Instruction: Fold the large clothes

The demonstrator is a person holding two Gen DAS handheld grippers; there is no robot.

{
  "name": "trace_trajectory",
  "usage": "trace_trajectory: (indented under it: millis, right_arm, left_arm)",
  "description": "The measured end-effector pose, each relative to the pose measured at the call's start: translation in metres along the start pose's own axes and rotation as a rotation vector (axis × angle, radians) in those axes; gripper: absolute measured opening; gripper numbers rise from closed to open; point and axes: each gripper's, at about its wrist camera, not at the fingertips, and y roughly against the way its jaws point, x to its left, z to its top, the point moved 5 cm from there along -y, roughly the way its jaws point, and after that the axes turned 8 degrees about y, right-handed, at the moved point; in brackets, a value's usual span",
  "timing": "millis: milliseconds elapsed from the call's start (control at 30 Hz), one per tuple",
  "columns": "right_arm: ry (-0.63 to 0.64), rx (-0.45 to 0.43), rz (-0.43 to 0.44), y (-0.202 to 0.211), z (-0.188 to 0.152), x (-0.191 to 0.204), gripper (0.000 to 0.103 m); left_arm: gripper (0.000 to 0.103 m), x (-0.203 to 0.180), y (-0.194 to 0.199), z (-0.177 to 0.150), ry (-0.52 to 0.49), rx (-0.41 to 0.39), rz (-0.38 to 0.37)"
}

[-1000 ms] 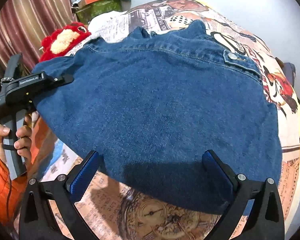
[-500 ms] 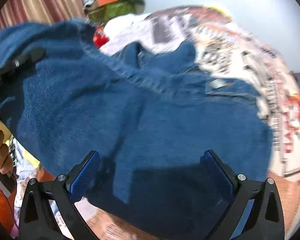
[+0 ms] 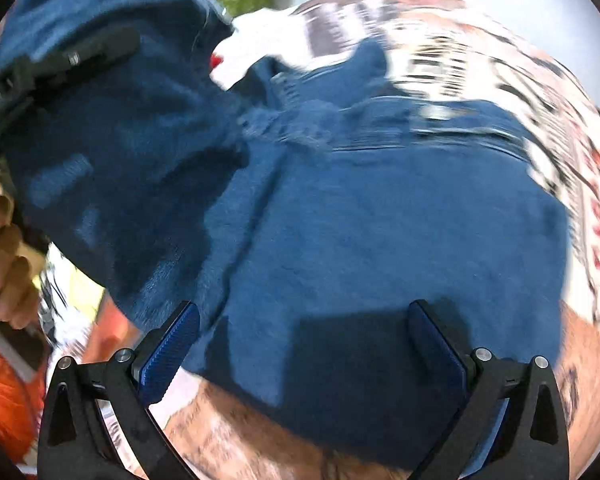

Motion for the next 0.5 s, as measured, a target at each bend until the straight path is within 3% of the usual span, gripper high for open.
trace_trajectory:
  millis: [233,400,500]
  right_arm:
    - [-0.225,-0.101,-0.1,0.079,-0.047,-0.079,0.103]
    - [-0.323,-0.119,-0.172,0.119,-0.086,-0.118,0.103]
    - [-0.36,-0.122,-0.194,0.135,-0.106,-0.132,0.103]
  left_arm:
    - [0.037,-0.098,-0.014,-0.006,-0.137,0.034,-0.115]
    - [0.035,-0.157,-0.026,-0.044,-0.266,0.11,-0.174]
    - [0.035,-0.174,-0.025,-0.072,-0.359,0.134,-0.181]
